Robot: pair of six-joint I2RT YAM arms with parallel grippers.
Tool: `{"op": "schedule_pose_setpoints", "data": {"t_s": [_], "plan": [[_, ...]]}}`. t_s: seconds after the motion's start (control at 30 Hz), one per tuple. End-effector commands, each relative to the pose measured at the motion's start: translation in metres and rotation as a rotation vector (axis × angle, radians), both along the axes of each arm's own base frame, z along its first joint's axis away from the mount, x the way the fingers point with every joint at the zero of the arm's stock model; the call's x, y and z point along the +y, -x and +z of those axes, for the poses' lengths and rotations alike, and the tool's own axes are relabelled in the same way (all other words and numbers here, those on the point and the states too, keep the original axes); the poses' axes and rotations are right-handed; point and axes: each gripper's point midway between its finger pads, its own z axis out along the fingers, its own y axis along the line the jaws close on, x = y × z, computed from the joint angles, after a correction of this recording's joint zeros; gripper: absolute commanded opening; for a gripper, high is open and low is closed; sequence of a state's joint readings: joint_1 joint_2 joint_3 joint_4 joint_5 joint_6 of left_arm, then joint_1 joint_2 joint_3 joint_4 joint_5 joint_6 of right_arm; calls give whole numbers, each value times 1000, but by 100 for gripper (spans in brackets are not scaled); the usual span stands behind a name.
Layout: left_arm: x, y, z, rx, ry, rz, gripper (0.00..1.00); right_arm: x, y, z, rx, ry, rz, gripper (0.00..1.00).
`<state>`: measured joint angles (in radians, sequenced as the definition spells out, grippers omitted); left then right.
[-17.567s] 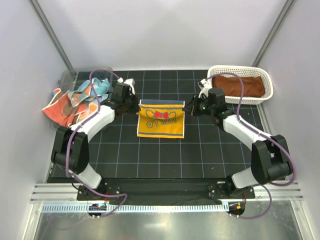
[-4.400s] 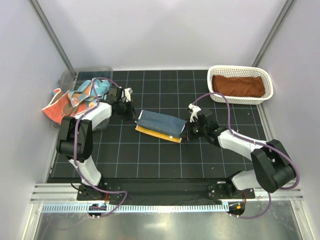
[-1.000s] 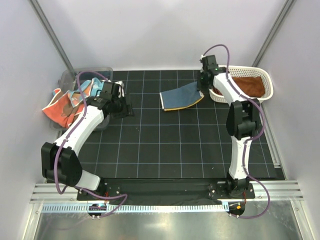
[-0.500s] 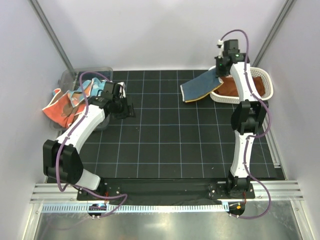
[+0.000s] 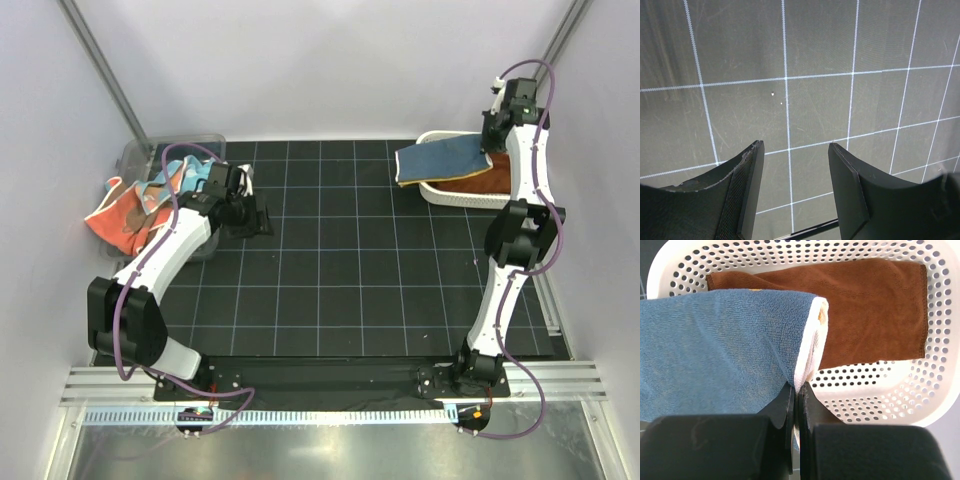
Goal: Fold and stack the towels
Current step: Neatly place the folded towel into the bin
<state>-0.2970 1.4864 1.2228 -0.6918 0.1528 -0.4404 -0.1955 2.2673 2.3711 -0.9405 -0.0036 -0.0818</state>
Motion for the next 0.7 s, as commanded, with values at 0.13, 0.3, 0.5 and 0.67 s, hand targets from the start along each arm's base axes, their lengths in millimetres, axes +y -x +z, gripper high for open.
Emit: {"op": "schedule_pose_setpoints", "data": {"t_s": [0.13,0.3,0.5,0.67], "plan": [[-10,-11,29,-77,60,-29,58,-33,-9,31,-103,34,-25,1],[-11,-9,29,-76,68,-34,59,-50,-13,31,-126,34,-37,1],[-15,-9,35,-83,88,-43,59,-63,-24,4,-119,21,-36,1],[-20,-8,35,-76,114,-57,59,-91,-43,-22,-157,40,-102,6]]}}
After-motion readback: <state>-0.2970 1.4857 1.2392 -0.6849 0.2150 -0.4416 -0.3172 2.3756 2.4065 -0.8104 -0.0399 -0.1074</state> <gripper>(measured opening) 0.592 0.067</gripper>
